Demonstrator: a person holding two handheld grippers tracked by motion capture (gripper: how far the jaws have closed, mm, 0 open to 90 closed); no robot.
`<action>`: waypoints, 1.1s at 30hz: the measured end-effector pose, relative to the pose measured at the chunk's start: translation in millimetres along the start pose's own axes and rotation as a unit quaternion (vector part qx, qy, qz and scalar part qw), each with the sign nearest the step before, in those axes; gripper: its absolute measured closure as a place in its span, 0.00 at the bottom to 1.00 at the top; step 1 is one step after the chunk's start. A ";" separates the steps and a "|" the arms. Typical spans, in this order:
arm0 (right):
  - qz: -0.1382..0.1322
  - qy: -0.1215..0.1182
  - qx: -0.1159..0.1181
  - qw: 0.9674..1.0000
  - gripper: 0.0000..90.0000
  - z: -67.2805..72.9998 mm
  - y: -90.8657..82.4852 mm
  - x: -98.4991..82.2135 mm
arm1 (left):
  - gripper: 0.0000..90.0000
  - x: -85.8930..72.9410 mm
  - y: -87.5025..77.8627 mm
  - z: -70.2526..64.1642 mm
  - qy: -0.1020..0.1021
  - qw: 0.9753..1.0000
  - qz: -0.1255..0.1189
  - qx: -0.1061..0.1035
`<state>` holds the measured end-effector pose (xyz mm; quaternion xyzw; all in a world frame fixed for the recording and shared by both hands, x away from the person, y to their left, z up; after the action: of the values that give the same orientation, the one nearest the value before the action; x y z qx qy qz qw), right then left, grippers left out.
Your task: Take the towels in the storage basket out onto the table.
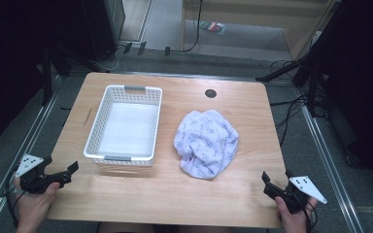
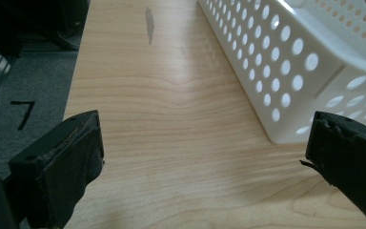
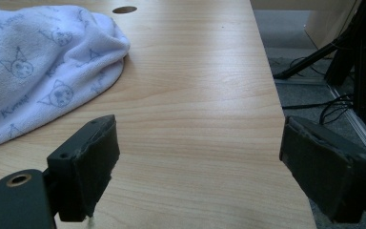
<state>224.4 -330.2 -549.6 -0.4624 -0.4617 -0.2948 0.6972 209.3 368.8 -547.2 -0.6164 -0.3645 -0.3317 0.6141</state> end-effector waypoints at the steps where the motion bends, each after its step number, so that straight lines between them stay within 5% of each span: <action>1: 0.000 0.000 0.000 1.000 0.15 0.0 0.0 0.0 | 0.00 0.0 0.0 0.0 0.000 1.000 0.000 0.000; 15: 0.001 -0.004 0.004 1.000 0.15 0.9 -0.3 -0.4 | 0.00 -7.5 6.7 -2.6 0.003 1.000 0.022 -0.019; 33: -0.001 -0.001 0.005 1.000 0.15 0.6 -0.8 -0.5 | 0.00 -7.5 9.1 -4.8 0.009 0.999 0.026 -0.018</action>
<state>223.2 -330.0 -549.6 -0.4584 -0.4643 -0.2931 0.6988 213.5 363.9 -558.2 -0.6338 -0.3363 -0.3281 0.6145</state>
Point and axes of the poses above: each handheld gripper's, and its own axes: y roughly forward along the jaws, x roughly out of its top, z roughly to its left, the point moved 1 cm from there along y, roughly forward along the jaws, and after that the axes turned 13 degrees about x, right-handed, at the moved point
